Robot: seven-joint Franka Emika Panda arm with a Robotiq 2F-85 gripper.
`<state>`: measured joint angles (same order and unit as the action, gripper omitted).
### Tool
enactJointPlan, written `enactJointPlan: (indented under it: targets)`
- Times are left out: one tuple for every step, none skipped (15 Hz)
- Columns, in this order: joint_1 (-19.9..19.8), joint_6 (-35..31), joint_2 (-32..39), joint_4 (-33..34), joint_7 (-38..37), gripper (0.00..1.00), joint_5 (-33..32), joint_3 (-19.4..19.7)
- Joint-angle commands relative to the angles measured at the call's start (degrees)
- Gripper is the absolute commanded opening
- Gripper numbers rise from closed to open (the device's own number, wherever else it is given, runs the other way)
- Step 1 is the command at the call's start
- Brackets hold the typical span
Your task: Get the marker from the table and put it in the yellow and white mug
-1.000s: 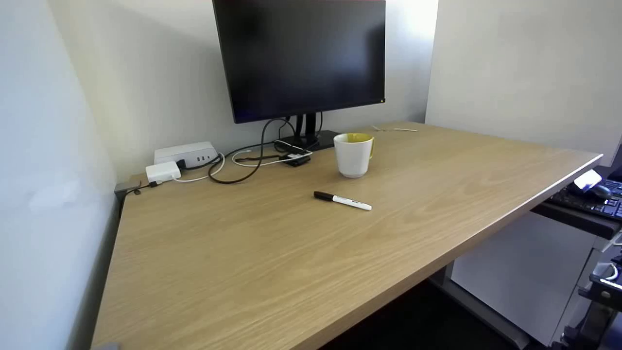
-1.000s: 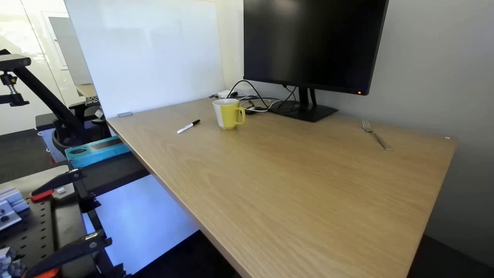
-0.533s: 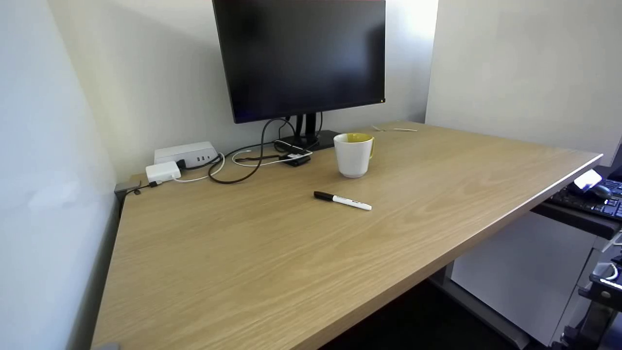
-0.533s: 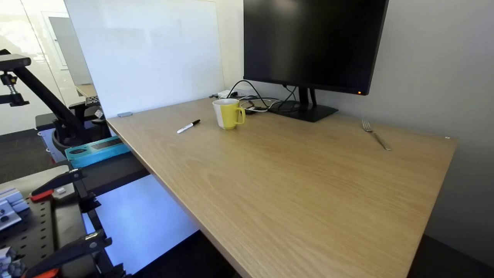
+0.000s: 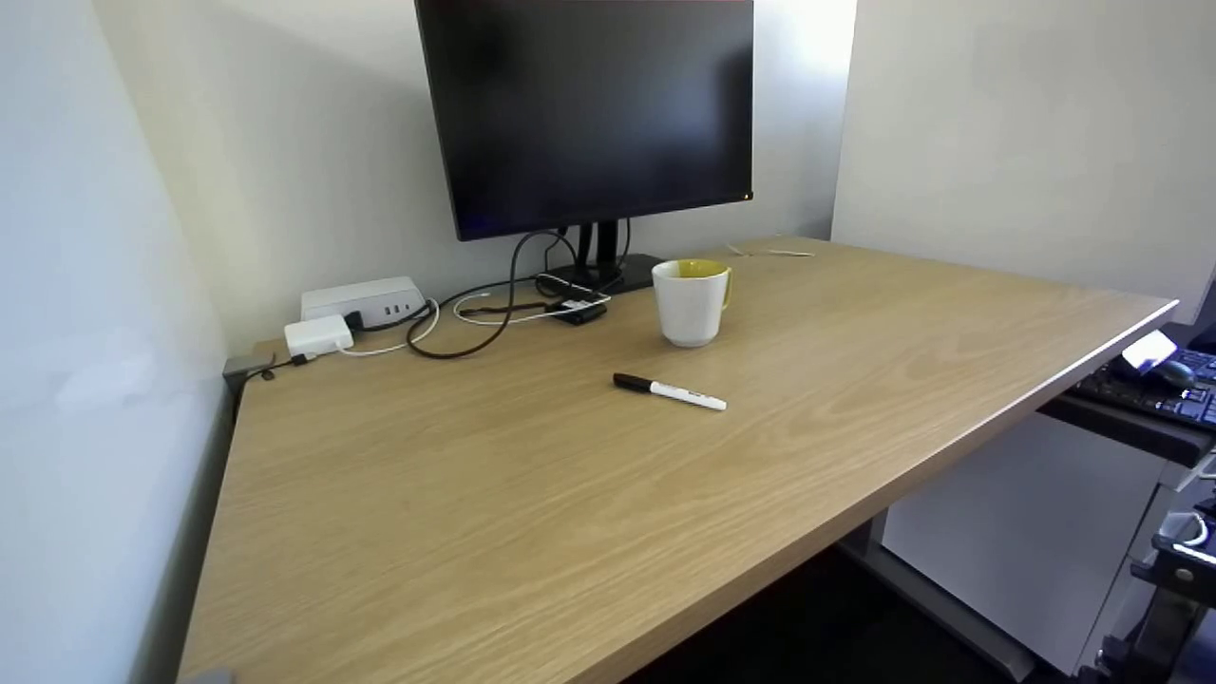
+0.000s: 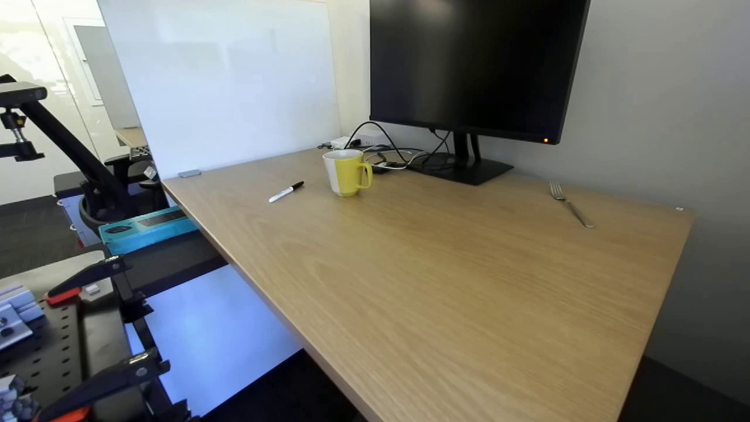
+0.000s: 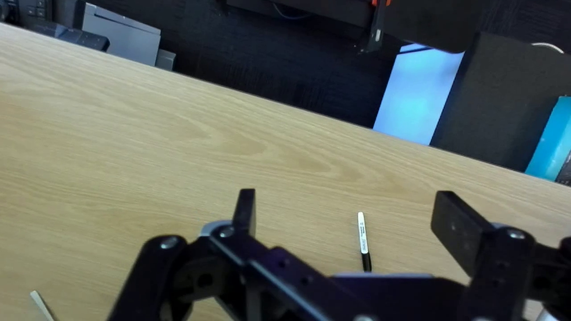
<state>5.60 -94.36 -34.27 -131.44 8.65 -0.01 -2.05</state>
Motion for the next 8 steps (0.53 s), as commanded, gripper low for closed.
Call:
enactJointPlan:
  targets:
    - [1.0, -6.3, 3.6, -1.2, -0.3, 1.0, -0.2, -1.5]
    - [1.4, -7.9, 5.1, -1.6, -0.4, 1.0, -0.4, -2.1]
    - [1.7, -9.5, 6.8, -1.8, -0.5, 1.0, -0.3, -2.5]
    - [2.0, -11.1, 8.8, -1.7, -0.8, 1.0, -0.4, -3.0]
    - [2.2, -12.7, 10.8, -1.7, -1.3, 1.0, -0.5, -3.6]
    - [2.3, -14.3, 12.7, -1.7, -1.7, 1.0, -0.8, -4.1]
    - [2.4, -15.8, 14.8, -1.4, -2.4, 1.0, -1.2, -4.7]
    - [2.4, -17.4, 17.0, -1.1, -3.0, 1.0, -1.3, -5.2]
